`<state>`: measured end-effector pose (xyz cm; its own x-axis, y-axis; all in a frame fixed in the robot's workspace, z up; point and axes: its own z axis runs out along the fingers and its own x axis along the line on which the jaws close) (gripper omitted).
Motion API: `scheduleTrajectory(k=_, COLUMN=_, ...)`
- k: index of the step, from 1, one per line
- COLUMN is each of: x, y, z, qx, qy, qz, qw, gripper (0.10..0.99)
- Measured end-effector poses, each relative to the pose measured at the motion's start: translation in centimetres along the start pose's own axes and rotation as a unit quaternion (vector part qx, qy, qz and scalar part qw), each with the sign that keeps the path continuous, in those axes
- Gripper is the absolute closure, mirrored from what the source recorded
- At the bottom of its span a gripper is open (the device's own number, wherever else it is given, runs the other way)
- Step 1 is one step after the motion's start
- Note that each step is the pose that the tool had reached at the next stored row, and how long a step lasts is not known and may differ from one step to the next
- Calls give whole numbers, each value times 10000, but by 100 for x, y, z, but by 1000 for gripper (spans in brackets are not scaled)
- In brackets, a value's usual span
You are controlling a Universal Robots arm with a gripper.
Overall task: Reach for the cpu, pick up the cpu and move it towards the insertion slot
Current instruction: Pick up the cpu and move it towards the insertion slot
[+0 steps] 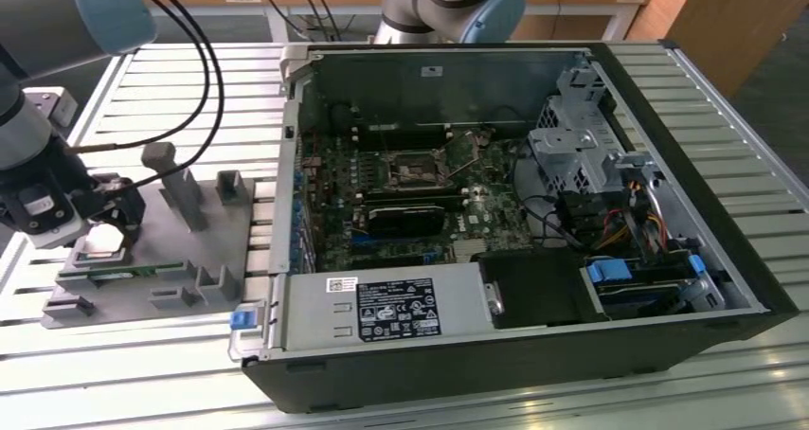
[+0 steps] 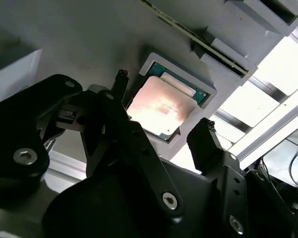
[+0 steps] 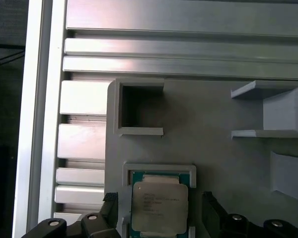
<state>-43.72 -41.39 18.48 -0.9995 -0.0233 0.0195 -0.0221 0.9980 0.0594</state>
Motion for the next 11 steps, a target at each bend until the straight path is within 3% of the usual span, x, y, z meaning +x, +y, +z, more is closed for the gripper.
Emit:
scheduleTrajectory(k=2, x=2, y=10, z=3, qx=-1, qy=-2, qz=0, qw=10000, gripper=325)
scheduleTrajectory(k=3, x=3, y=10, z=4, qx=-1, qy=-1, qz=0, qw=10000, gripper=392)
scheduleTrajectory(k=11, x=4, y=9, z=23, qx=3, qy=-1, qz=8, qw=10000, gripper=392)
